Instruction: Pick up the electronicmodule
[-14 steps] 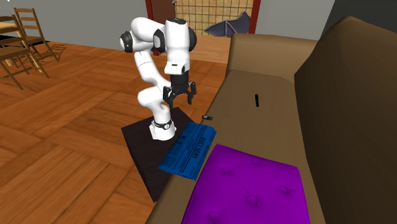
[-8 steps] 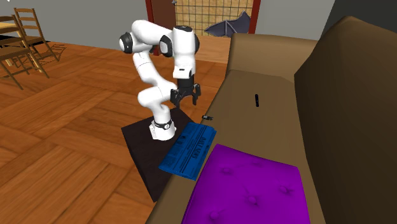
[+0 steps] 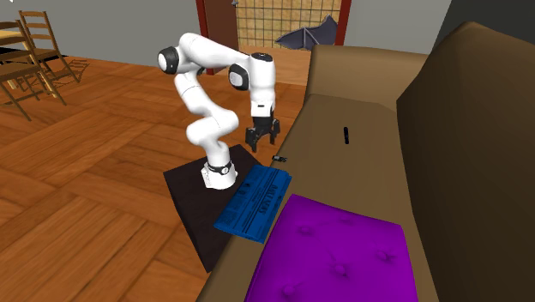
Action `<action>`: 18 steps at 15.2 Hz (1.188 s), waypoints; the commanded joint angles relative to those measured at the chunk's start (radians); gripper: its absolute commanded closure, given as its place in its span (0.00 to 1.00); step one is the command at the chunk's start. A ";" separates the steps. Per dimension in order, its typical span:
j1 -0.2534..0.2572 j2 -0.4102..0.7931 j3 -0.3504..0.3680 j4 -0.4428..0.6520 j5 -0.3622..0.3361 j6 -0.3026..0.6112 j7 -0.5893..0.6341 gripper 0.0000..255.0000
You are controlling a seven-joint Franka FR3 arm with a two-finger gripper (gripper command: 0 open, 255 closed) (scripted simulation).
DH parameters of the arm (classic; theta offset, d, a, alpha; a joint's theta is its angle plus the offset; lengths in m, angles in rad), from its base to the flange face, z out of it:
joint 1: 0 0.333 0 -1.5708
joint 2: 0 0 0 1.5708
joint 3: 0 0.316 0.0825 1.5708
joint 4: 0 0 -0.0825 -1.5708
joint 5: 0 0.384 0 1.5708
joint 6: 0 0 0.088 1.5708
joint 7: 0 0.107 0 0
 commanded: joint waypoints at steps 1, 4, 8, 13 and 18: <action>0.031 -0.009 0.033 -0.040 0.037 0.025 0.024 0.00; 0.083 -0.015 0.087 -0.091 0.096 0.062 0.064 0.00; 0.158 -0.003 0.166 -0.145 0.183 0.121 0.118 0.00; 0.168 0.015 0.185 -0.193 0.202 0.185 0.119 0.00; 0.174 0.036 0.200 -0.231 0.218 0.243 0.119 0.00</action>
